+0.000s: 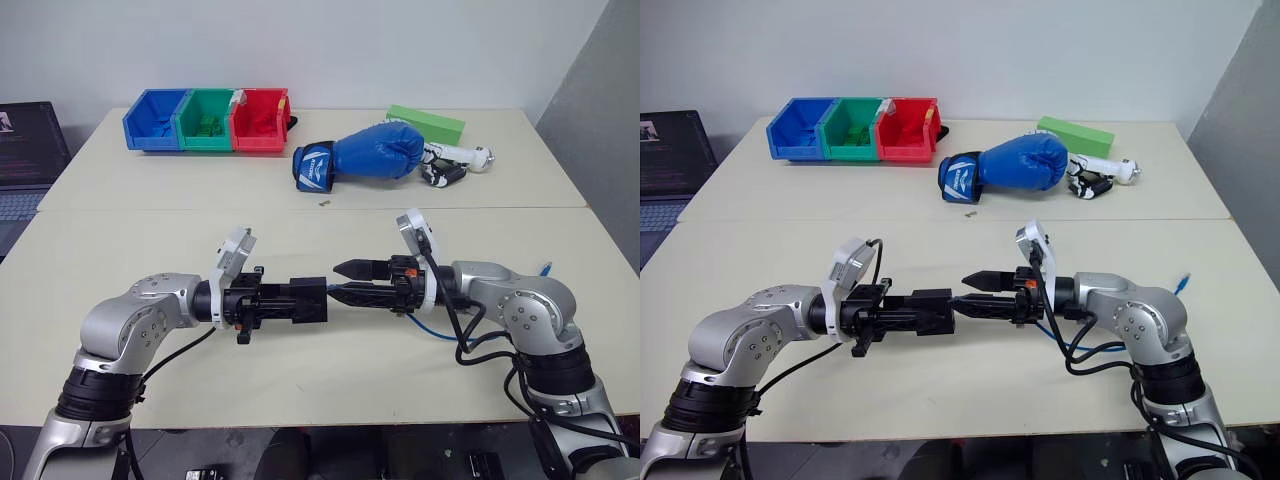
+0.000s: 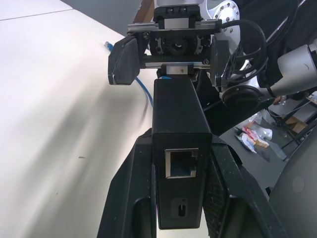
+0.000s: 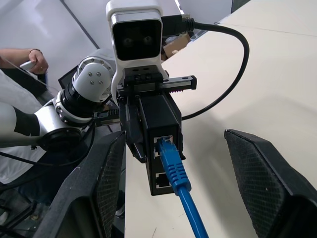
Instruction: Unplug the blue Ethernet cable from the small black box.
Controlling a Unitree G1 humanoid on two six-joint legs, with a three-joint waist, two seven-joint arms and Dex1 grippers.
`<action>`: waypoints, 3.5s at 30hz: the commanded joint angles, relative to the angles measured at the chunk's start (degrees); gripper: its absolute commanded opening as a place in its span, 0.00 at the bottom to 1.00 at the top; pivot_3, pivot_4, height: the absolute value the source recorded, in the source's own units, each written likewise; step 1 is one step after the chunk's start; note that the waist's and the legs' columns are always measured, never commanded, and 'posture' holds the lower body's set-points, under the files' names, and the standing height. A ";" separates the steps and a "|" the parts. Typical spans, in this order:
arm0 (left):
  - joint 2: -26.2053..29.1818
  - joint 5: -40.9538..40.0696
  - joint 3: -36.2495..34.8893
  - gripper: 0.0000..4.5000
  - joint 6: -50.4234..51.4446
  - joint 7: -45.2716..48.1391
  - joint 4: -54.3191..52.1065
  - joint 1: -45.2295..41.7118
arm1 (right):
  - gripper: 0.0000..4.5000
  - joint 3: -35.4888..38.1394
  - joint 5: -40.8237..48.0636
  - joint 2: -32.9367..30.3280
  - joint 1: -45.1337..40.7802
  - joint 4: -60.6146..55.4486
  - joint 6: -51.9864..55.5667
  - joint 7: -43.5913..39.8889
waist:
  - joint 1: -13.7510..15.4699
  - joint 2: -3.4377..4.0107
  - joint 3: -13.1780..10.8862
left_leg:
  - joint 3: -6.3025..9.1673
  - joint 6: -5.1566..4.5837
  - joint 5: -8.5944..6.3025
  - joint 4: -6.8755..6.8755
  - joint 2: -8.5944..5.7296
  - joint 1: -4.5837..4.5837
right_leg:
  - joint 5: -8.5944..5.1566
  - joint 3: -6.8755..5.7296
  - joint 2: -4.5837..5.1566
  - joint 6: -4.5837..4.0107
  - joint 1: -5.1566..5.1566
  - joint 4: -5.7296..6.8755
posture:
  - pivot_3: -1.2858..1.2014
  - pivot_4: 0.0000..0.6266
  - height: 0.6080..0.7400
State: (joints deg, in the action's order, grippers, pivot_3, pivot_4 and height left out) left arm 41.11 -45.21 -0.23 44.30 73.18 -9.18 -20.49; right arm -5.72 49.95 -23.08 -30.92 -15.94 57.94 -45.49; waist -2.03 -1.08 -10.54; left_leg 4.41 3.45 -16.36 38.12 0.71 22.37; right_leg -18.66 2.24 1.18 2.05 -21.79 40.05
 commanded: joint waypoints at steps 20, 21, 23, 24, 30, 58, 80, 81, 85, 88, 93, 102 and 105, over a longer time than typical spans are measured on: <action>-0.32 -0.60 -1.00 0.17 -0.76 -0.61 -1.95 -0.11 | 0.58 -1.02 -1.51 -0.55 0.53 -1.28 -1.19 -1.25 | 0.00 0.00 0.00 | 0.00 0.00 0.00 0.00 0.00 0.00 | 0.00 0.00 0.00 0.00 0.00 -0.01 | 0.52 0.24 1.00; -0.39 -0.62 -0.99 0.17 -0.77 -0.70 -1.97 -0.11 | 0.53 -0.99 -1.53 -0.52 0.55 -1.21 -1.21 -1.21 | 0.00 0.00 0.00 | 0.00 0.00 0.00 0.00 0.00 0.00 | 0.00 0.00 0.00 0.00 0.00 -0.01 | 0.52 0.24 1.00; -0.50 -0.64 -1.03 0.17 -0.78 -0.84 -1.97 -0.11 | 0.43 -1.07 -1.67 -0.68 0.60 -1.14 -1.27 -1.36 | 0.00 0.00 0.00 | 0.00 0.00 0.00 0.00 0.00 0.00 | 0.00 0.00 0.00 0.00 0.00 -0.01 | 0.52 0.24 1.00; -0.54 -0.64 -1.06 0.17 -0.79 -0.89 -1.95 -0.10 | 0.39 -1.14 -1.76 -0.81 0.62 -1.14 -1.30 -1.49 | 0.00 0.00 0.00 | 0.00 0.00 0.00 0.00 0.00 0.00 | 0.00 0.00 0.00 0.00 0.00 -0.01 | 0.52 0.24 1.00; -1.35 -1.09 -1.26 0.17 -0.46 -1.87 -1.66 -0.49 | 0.07 -1.23 -1.82 -1.52 0.69 -1.34 -1.35 -2.58 | 0.00 0.00 0.00 | 0.00 0.00 0.00 0.00 0.00 0.00 | 0.00 0.00 0.00 0.00 0.00 -0.01 | 0.52 0.24 1.00; 0.72 -0.40 -6.96 0.17 -0.81 -4.23 -1.35 2.60 | 0.01 4.17 -18.98 -6.39 -2.32 20.33 -20.94 4.53 | -0.12 -0.01 0.00 | -0.01 -0.01 -0.01 -0.03 0.00 0.02 | 0.00 0.01 -0.01 0.00 0.00 -0.06 | 0.52 0.24 1.00; -4.05 10.73 -6.97 0.17 -11.28 -18.94 -0.41 3.95 | 0.81 8.29 -34.30 -4.33 -5.48 35.51 -45.49 11.01 | -0.80 0.02 0.00 | -0.22 0.11 0.12 -0.02 0.00 0.42 | 0.02 0.11 0.07 0.01 -0.44 0.02 | 0.52 0.24 1.00; -5.19 12.65 -7.45 0.17 -13.50 -21.50 0.92 3.55 | 0.85 7.46 -32.26 -5.19 -3.74 29.54 -42.89 8.00 | -0.77 0.03 -0.01 | -0.21 0.10 0.11 -0.02 0.02 0.42 | 0.02 0.11 0.07 0.01 -0.44 0.02 | 0.52 0.24 1.00; -9.01 20.17 -9.37 0.17 -23.23 -30.56 8.72 1.36 | 0.97 3.17 -26.14 -8.47 0.78 10.99 -33.24 0.00 | -0.48 0.09 -0.01 | -0.18 0.01 0.06 0.01 0.06 0.42 | 0.02 0.11 0.08 0.01 -0.44 0.02 | 0.52 0.24 1.00; -10.70 24.81 -10.88 0.17 -30.37 -36.25 15.07 0.62 | 0.97 -0.64 -25.62 -9.05 0.95 4.64 -28.72 -1.83 | -0.68 0.07 0.00 | -0.15 -0.02 0.04 0.01 0.05 0.40 | 0.10 0.08 0.08 -0.11 -0.44 0.01 | 0.52 0.24 1.00; -12.89 30.92 -13.77 0.17 -42.69 -45.91 25.98 -1.14 | 0.97 -4.87 -25.90 -7.14 -2.87 2.25 -23.25 -1.71 | -0.23 0.05 0.01 | -0.07 -0.02 0.05 0.04 0.05 0.38 | 0.11 0.01 0.08 -0.12 -0.45 0.05 | 0.52 0.24 1.00; -16.19 33.57 -14.16 0.35 -49.86 -50.56 36.23 -0.72 | 0.97 -6.47 -27.92 -4.03 -8.76 5.56 -20.07 -0.53 | 0.50 -0.02 0.05 | -0.05 0.09 0.12 0.12 -0.04 0.49 | 0.13 -0.06 0.11 -0.09 -0.46 0.00 | 0.52 0.24 1.00; -16.29 33.29 -14.13 0.50 -50.72 -49.88 37.02 0.30 | 0.97 -6.38 -28.12 -4.10 -8.59 5.20 -19.82 -1.07 | 0.31 -0.02 0.05 | -0.08 0.07 0.11 0.12 -0.04 0.47 | 0.13 -0.03 0.13 -0.09 -0.46 0.02 | 0.52 0.24 1.00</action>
State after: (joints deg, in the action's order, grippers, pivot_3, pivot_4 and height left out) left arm 24.86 -12.09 -13.77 -4.67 23.15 28.07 -20.74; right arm -12.64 21.51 -26.88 -38.99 -9.06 38.12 -46.11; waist -1.73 -1.10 -10.49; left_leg 4.33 3.51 -16.26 38.23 0.67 22.84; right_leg -18.53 2.20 1.30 1.96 -22.25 40.08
